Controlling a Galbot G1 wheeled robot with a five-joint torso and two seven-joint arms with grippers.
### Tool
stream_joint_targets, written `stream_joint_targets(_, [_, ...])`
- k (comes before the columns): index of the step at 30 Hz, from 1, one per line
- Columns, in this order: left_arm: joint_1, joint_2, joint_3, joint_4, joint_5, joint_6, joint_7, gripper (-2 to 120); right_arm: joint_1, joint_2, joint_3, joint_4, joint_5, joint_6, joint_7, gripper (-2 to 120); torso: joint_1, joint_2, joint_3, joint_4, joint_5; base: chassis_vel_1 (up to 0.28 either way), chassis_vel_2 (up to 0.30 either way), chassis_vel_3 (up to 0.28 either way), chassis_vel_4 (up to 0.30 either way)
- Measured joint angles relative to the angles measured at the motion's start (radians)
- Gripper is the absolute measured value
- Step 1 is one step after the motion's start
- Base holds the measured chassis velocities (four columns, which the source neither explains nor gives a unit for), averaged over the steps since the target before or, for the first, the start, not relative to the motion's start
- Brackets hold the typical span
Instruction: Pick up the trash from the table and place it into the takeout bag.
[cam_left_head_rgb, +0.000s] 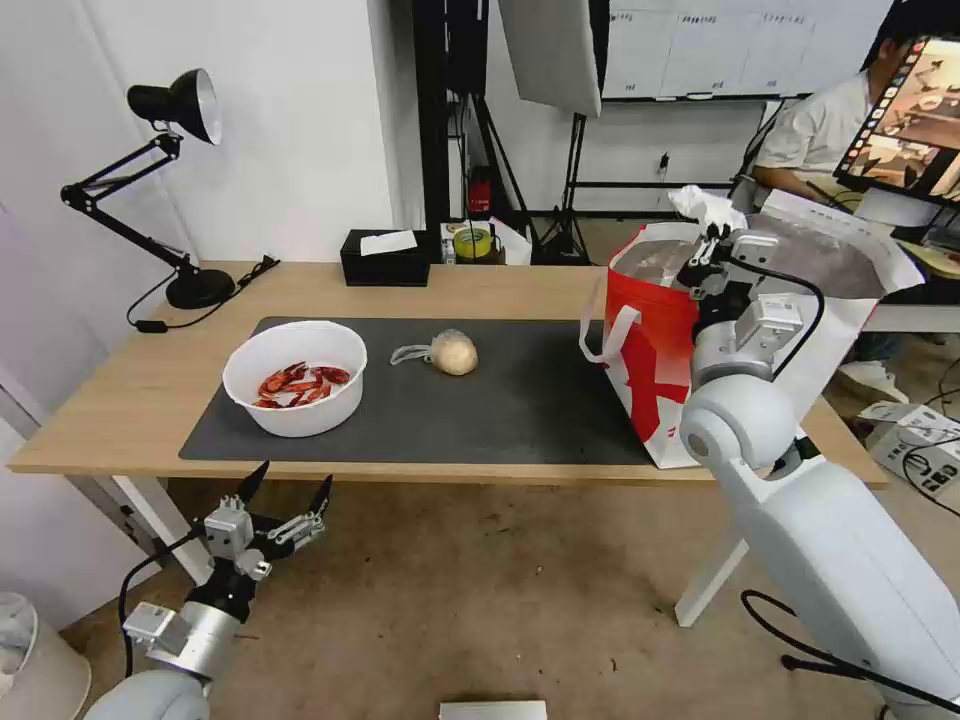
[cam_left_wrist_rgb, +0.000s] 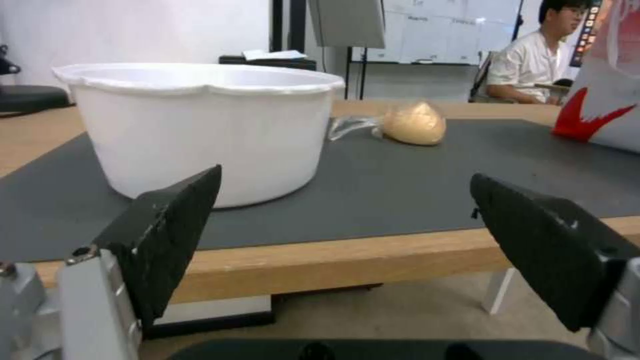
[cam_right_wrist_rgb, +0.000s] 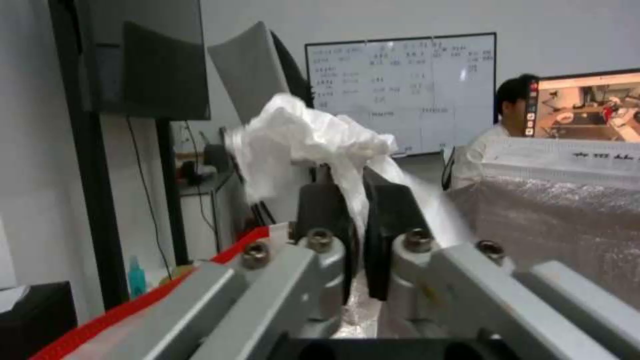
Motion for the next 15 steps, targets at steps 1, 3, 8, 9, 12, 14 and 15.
stream_joint_targets(1, [0.0,0.0,0.0,0.0,0.0,0.0,0.0,100,0.0,0.0,0.0,0.0,0.0,0.0,0.0,10,0.0,0.0,0.0,0.0,0.0,0.0,0.0,0.0,0.0])
stream_joint_targets(3, [-0.001,0.001,0.0,-0.002,0.0,0.0,-0.014,100,0.002,0.0,0.0,-0.002,0.004,-0.006,0.0,21,0.0,0.0,0.0,0.0,0.0,0.0,0.0,0.0,0.0])
stream_joint_targets(8, [-0.003,0.003,0.0,-0.002,0.0,0.0,-0.017,100,0.006,0.0,-0.001,-0.005,0.009,-0.01,0.002,34,0.0,0.0,0.0,0.0,0.0,0.0,0.0,0.0,0.0])
stream_joint_targets(9, [-0.003,0.003,0.0,-0.002,0.0,0.0,-0.017,100,0.007,0.0,-0.001,-0.005,0.01,-0.01,0.002,39,0.0,0.0,0.0,0.0,0.0,0.0,0.0,0.0,0.0])
stream_joint_targets(12, [-0.002,0.003,0.002,-0.002,0.0,0.0,-0.017,100,0.008,0.001,-0.001,-0.007,0.015,-0.013,0.004,47,0.0,0.0,0.0,-0.0001,0.0,0.0,0.0,0.0,0.0])
stream_joint_targets(14, [-0.002,0.002,0.004,-0.001,0.0,0.0,-0.017,100,0.009,0.004,-0.001,-0.008,0.02,-0.016,0.008,59,0.0,0.0,0.0,0.0,0.0,0.0,0.0,0.0,0.0])
stream_joint_targets(15, [-0.002,0.002,0.004,-0.001,0.0,0.0,-0.017,100,0.009,0.004,-0.001,-0.009,0.021,-0.017,0.009,62,0.0,0.0,0.0,0.0,0.0,0.0,0.0,0.0,0.0])
